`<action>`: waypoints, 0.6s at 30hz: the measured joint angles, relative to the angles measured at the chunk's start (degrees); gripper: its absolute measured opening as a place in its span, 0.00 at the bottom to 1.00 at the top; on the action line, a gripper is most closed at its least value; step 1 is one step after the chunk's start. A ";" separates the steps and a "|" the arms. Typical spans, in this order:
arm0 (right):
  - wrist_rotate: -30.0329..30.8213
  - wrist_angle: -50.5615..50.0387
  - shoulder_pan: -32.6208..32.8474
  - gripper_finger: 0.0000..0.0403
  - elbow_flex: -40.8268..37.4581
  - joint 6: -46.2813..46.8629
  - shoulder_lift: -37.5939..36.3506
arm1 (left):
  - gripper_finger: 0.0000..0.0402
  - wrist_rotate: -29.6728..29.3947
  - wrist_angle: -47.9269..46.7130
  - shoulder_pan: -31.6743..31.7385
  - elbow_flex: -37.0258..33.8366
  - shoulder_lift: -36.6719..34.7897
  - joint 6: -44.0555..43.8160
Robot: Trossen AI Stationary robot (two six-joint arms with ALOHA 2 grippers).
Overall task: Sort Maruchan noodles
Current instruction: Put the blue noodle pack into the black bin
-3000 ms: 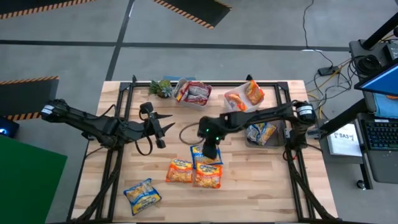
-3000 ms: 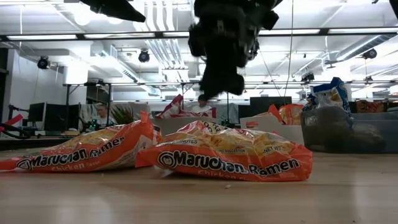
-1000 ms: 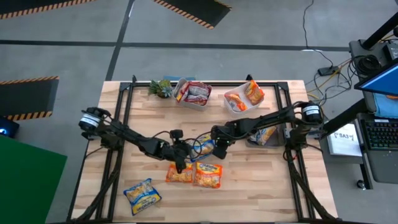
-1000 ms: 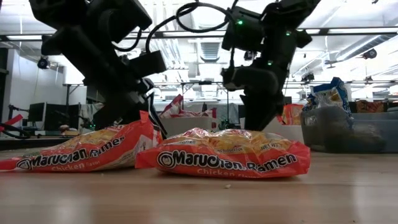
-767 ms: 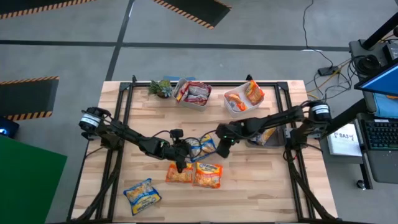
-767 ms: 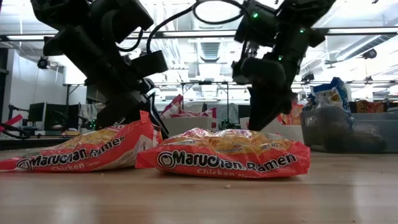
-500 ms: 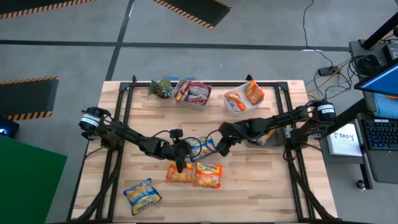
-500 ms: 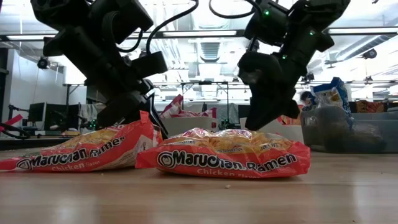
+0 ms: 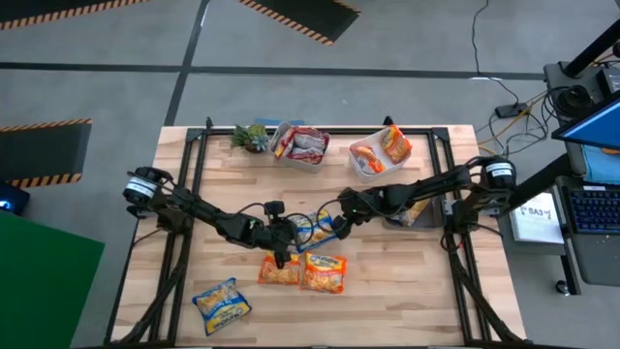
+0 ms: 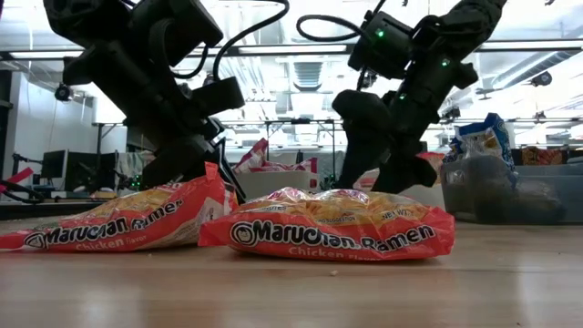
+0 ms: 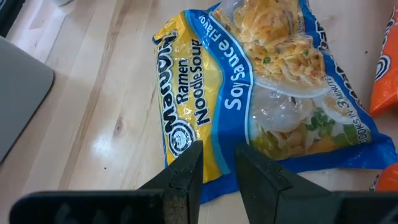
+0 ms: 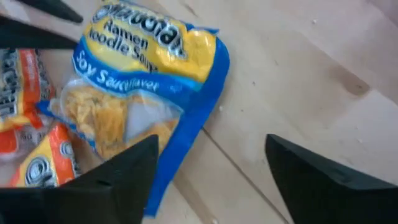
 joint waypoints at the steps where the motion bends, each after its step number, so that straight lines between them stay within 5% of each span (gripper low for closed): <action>1: 0.02 0.09 -0.10 0.74 0.21 0.29 0.33 | 0.19 0.00 0.61 0.00 -0.27 0.01 -0.01; 8: -0.24 1.53 -0.08 0.87 3.01 0.69 4.04 | 0.19 0.00 5.90 0.00 -3.48 0.01 -1.15; 18: -0.27 2.53 -0.17 0.88 6.99 0.54 5.86 | 0.19 0.06 11.62 0.00 -7.60 0.01 -3.29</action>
